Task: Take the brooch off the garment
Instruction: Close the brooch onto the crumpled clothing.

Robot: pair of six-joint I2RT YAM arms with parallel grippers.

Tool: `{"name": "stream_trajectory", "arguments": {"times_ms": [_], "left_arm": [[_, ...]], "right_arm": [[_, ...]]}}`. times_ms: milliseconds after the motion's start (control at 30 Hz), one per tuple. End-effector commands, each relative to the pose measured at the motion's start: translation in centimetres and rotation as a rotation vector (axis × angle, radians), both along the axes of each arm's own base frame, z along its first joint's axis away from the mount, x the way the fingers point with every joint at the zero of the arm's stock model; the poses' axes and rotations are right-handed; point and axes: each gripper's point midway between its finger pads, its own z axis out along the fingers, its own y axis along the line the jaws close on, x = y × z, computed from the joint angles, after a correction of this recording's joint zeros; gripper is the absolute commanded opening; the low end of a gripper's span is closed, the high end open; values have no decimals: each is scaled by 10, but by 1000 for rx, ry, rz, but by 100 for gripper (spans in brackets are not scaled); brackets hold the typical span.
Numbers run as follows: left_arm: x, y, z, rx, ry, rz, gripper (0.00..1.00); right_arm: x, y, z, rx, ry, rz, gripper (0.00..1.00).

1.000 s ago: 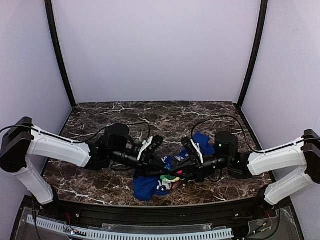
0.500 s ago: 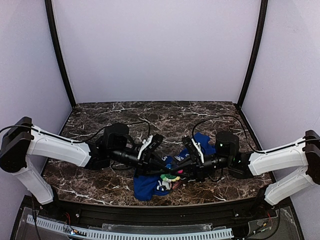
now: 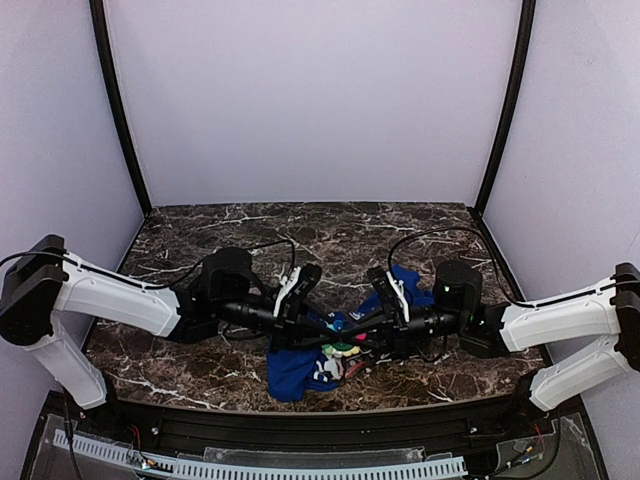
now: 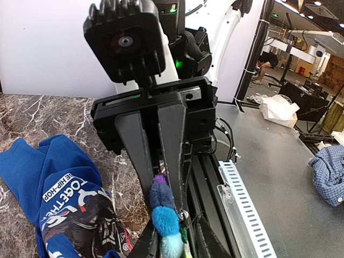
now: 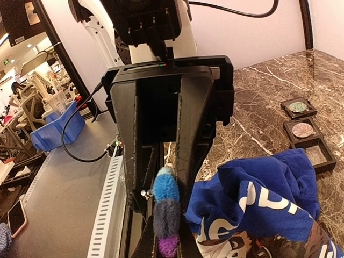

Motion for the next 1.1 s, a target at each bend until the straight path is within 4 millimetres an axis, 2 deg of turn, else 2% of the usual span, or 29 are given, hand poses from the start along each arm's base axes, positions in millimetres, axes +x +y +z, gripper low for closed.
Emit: {"name": "stream_trajectory", "arguments": {"times_ms": [0, 133, 267, 400, 433, 500, 567, 633, 700, 800, 900, 1067], "left_arm": [[-13, 1, 26, -74, -49, -25, 24], [-13, 1, 27, -77, -54, -18, 25], [-9, 2, 25, -76, -60, 5, 31], [-4, 4, 24, -84, -77, 42, 47], [-4, 4, 23, -83, -81, 45, 55], [0, 4, 22, -82, -89, 67, 63], [5, 3, 21, -81, -96, 97, 71], [9, 3, 20, -77, -100, 119, 73], [10, 2, 18, -72, -97, 119, 68], [9, 0, 18, -75, -91, 111, 53], [8, 0, 20, -83, -88, 104, 46], [6, -1, 24, -99, -85, 90, 26]], "right_arm": [[9, 3, 16, 54, -26, -46, 0], [11, 3, 18, 66, -21, -60, 0], [15, -1, 23, 87, -22, -95, 0], [23, -5, 26, 110, -15, -154, 0], [25, -7, 27, 116, -13, -172, 0], [27, -9, 31, 141, -16, -192, 0], [27, -11, 34, 160, -16, -198, 0], [25, -12, 37, 178, -16, -194, 0], [25, -11, 39, 186, -18, -190, 0], [22, -11, 39, 189, -21, -174, 0], [20, -10, 39, 189, -22, -158, 0], [13, -9, 38, 187, -17, -119, 0]]}}
